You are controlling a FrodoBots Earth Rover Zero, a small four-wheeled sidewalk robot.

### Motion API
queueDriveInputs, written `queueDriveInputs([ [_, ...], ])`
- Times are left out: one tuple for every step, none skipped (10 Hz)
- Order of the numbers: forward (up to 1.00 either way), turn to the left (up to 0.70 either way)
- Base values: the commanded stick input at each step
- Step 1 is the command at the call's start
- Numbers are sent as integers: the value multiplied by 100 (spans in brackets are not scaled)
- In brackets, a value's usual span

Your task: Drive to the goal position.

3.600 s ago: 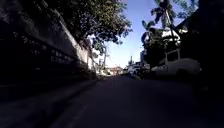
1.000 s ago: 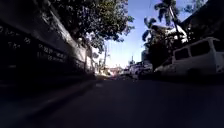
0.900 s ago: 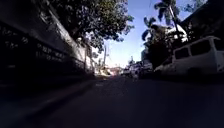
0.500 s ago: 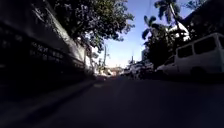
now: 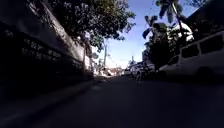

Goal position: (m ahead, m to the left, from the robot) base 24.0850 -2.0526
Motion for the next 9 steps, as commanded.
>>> queueDriveInputs([
  [85, 0],
  [85, 0],
  [86, 0],
  [87, 0],
  [87, 0],
  [87, 0],
  [87, 0],
  [87, 0],
  [87, 0],
])
